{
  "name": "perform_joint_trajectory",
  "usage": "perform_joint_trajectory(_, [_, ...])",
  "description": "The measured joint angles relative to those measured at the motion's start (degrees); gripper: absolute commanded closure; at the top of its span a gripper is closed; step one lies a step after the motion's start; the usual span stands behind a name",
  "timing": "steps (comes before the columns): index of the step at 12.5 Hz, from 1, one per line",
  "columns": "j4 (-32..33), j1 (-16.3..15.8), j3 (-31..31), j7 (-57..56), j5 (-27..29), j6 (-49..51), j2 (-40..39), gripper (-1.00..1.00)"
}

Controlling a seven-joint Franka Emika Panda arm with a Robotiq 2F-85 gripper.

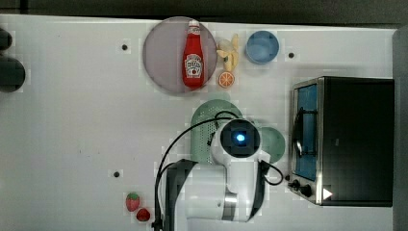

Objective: Drag strainer right to left.

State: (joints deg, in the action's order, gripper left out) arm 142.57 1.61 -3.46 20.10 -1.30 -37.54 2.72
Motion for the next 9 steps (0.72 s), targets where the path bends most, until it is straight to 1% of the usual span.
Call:
perform_joint_trajectory(1, [0.2, -0.5, 0.5, 1.5, -0.1, -3.0, -1.7, -1.0])
perform_joint_trajectory(3, [-2.1, -1.6, 0.8, 5.8, -0.7, -7.7, -5.8, -1.0])
perform_joint_trajectory(6, [-2.2, -1.3, 2.0, 11.3, -0.3, -18.4, -11.4, -1.0])
perform_joint_trajectory(9, [-3.7, -0.9, 3.4, 14.2, -1.2, -26.7, -20.3, -1.0])
